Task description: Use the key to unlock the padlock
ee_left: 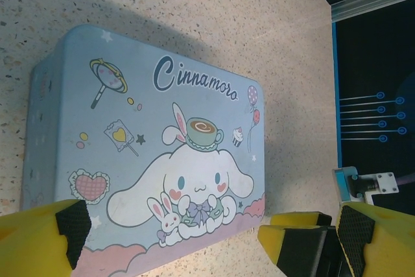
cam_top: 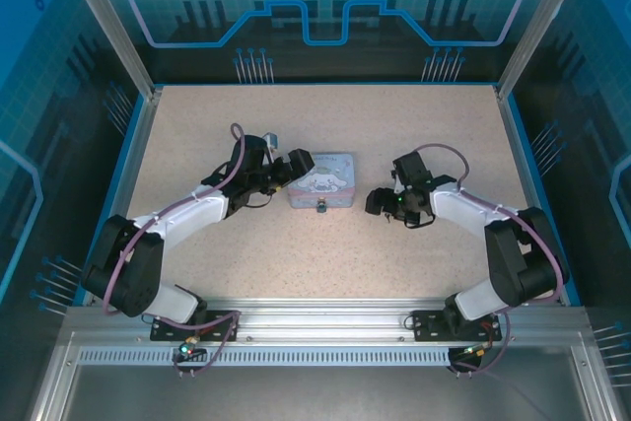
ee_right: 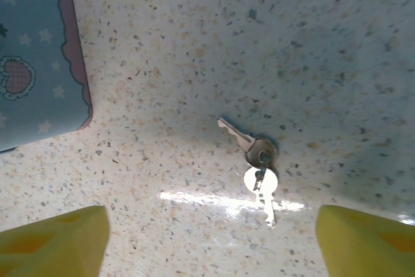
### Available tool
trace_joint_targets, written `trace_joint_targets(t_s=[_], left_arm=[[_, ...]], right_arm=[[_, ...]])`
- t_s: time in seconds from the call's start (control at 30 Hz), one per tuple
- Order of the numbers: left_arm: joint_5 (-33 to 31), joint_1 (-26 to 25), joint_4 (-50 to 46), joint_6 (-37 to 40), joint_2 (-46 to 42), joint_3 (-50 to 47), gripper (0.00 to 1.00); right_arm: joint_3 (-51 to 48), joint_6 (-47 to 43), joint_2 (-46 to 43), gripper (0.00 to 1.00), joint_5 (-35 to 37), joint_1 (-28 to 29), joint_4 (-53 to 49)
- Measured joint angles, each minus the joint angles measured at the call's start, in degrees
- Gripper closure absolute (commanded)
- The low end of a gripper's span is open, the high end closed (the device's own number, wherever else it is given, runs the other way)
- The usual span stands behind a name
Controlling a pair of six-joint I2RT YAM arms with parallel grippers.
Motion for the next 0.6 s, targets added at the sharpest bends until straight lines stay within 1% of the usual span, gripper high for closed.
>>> trace_joint_targets(t_s=[0.2, 0.3, 0.37, 0.43, 0.53, 0.6], left_arm=[[0.2, 0.0, 0.0, -0.6, 0.0, 0.0, 0.01], [0.2, 0.0, 0.0, -0.6, 0.0, 0.0, 0.01], [0.2, 0.0, 0.0, -0.6, 0.0, 0.0, 0.01], [0.2, 0.0, 0.0, -0.5, 0.0, 0.0, 0.01], [0.2, 0.0, 0.0, -0.5, 0.0, 0.0, 0.01], [0.2, 0.0, 0.0, -0.5, 0.0, 0.0, 0.01]], right_arm=[[4.9, -2.2, 5.2, 0.38, 5.1, 1.9, -3.6], [6.4, -2.7, 8.1, 0.40, 6.6, 2.6, -4.4], [7.0, -2.9, 9.6, 0.44, 7.6, 3.1, -4.9], [7.5, -3.2, 10.9, 0.45, 8.6, 3.7, -5.3], [8.0, -3.3, 11.2, 0.52, 9.8, 4.3, -5.8], [8.0, -3.5, 11.4, 0.53, 10.7, 4.5, -6.0]])
